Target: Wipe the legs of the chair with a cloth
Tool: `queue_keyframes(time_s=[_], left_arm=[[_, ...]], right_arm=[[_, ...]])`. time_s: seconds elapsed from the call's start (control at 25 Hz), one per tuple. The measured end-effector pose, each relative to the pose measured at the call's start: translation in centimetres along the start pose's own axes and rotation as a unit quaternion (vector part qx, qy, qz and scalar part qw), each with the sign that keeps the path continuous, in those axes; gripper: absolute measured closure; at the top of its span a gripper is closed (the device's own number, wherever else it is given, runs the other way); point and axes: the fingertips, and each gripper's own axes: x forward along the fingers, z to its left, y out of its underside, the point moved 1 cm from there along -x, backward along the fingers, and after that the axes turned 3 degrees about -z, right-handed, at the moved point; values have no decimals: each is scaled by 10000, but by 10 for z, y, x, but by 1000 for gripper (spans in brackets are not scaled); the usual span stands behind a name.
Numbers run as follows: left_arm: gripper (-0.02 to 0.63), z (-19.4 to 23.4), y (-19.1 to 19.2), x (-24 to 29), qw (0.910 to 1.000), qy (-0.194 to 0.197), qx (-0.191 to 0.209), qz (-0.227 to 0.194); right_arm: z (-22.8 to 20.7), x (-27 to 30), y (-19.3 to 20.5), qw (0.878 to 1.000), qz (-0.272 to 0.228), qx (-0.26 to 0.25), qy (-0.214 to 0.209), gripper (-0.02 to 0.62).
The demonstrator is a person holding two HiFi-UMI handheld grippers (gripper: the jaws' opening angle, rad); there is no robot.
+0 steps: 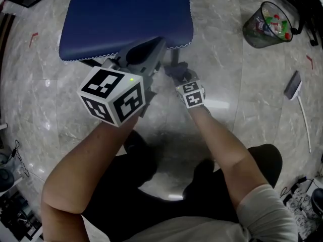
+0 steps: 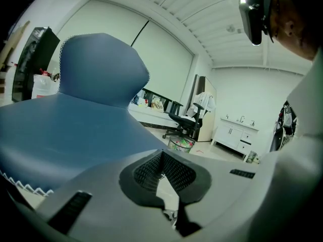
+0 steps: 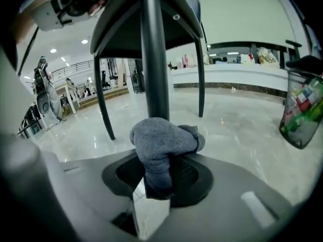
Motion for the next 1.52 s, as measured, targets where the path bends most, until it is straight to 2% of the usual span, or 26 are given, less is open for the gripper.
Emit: queue_keyframes(time_s=[0.16, 0.28, 0.48, 0.64, 0.72, 0.8, 0.92, 1.0, 1.08, 1.16, 1.28, 1.4, 1.52], left_arm=[[601, -1, 1, 0, 10000, 13, 20, 8], [601, -1, 2, 0, 10000, 20, 60, 12], [601, 0, 2, 0, 10000, 24, 74, 36], [601, 1, 0, 0, 10000, 4, 71, 37], [601, 1, 0, 1, 10000, 9, 67, 32], [601, 0, 0, 1, 10000, 12, 70, 25], [601, 0, 0, 2, 10000, 15, 92, 26], [601, 0, 0, 2, 9999, 27, 105, 19], [601, 0, -1, 2, 9999, 15, 102, 14], [601, 0, -1, 3, 9999, -5, 104, 15], [601, 0, -1, 5, 10000, 12, 90, 10], [601, 1, -1, 5, 10000, 11, 90, -6], [601, 1, 2, 3, 10000, 26, 81, 13]], right_arm=[[-2, 18, 32, 9983, 579, 24, -7, 468], [0, 9, 16, 9980, 617, -128, 15, 469], [9, -43, -79, 9982, -83, -576, -152, 468], [16, -96, -173, 9913, -863, -923, -355, 468], [18, -117, -209, 9881, -1237, -828, -393, 469], [17, -123, -217, 9878, -1399, -542, -410, 468], [15, -115, -202, 9841, -1684, -462, -307, 469], [12, -101, -177, 9848, -1662, -444, -241, 469], [9, -74, -134, 9916, -1209, -425, -179, 469], [5, -42, -78, 9976, -541, -398, -142, 469], [-4, -5, -16, 9992, 121, -389, -21, 468], [-6, 18, 28, 9975, 694, -112, 93, 469], [-3, 23, 38, 9957, 901, 125, 176, 472]])
